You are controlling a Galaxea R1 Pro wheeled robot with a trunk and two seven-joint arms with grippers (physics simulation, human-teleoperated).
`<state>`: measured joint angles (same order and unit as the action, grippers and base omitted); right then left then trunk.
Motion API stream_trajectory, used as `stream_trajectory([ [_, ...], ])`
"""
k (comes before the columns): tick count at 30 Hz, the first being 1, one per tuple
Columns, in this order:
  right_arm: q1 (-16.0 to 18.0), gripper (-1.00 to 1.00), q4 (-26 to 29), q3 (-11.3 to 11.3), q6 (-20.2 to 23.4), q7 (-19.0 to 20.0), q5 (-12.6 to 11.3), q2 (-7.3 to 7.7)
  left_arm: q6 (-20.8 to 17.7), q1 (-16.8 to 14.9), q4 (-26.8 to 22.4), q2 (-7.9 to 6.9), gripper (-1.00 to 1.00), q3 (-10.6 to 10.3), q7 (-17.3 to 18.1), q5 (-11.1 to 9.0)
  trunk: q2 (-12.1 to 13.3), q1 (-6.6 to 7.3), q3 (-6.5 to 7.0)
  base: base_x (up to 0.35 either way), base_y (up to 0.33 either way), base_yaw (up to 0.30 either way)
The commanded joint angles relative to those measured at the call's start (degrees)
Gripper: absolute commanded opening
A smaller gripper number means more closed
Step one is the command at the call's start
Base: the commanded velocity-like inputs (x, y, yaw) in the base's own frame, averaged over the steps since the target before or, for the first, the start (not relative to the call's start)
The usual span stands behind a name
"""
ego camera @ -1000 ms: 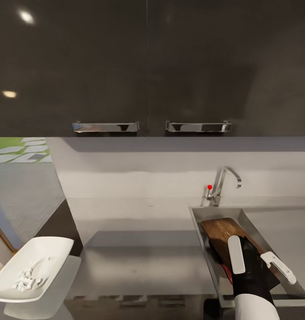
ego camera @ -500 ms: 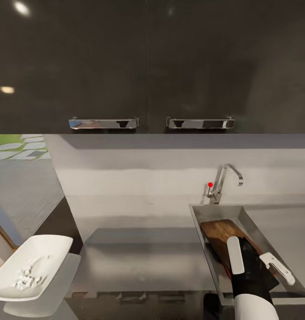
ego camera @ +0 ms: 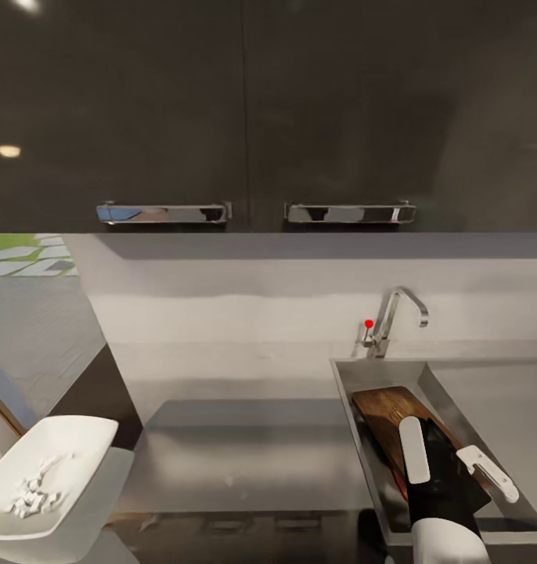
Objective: In the kitchen, take the Vidalia onion out of the sink, dice it on the chopping board with the paring knife, put the diced onion into the bowl on the countertop, then place both the paring knife and the chopping board into the sink.
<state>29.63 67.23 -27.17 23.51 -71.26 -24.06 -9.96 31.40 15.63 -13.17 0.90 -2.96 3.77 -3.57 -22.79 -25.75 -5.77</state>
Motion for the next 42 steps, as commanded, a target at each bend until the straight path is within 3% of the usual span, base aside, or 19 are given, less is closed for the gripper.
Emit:
stream_trajectory([
  [1, 0.0, -1.00, 0.1, -0.1, 0.6, -0.2, -0.1, -0.04, 0.1, 0.0, -0.1, -0.03, 1.00, -0.3, 0.1, -0.4, -0.1, -0.04, -0.21, 0.018, -0.019, 0.000],
  [22, 0.0, -1.00, 0.1, -0.1, 0.6, -0.2, -0.6, -0.04, 0.1, 0.0, 0.0, -0.03, 1.00, -0.3, 0.1, -0.4, -0.1, -0.04, -2.12, 0.001, -0.002, 0.000],
  [28, 0.0, -1.00, 0.2, -0.3, 0.7, -0.3, -2.2, -0.04, 0.1, 0.0, 0.0, -0.03, 1.00, -0.3, 0.1, -0.4, -0.1, -0.04, -2.26, 0.000, 0.000, 0.000],
  [38, 0.1, -1.00, 0.3, -0.2, 0.7, -0.3, -2.4, -0.04, 0.1, 0.0, 0.0, -0.03, 1.00, -0.3, 0.1, -0.4, -0.1, -0.04, -2.27, 0.000, 0.000, 0.000],
  [39, 0.1, 1.00, 0.3, -0.2, 0.8, -0.3, -2.4, -0.04, 0.1, 0.0, 0.0, -0.03, 1.00, -0.3, 0.1, -0.4, -0.1, -0.04, -2.27, 0.000, 0.000, 0.000],
  [42, 0.0, 1.00, 0.3, -0.2, 0.8, -0.3, -2.4, -0.04, 0.1, 0.0, 0.0, -0.03, 1.00, -0.3, 0.1, -0.4, -0.1, -0.04, -2.27, 0.000, 0.000, 0.000],
])
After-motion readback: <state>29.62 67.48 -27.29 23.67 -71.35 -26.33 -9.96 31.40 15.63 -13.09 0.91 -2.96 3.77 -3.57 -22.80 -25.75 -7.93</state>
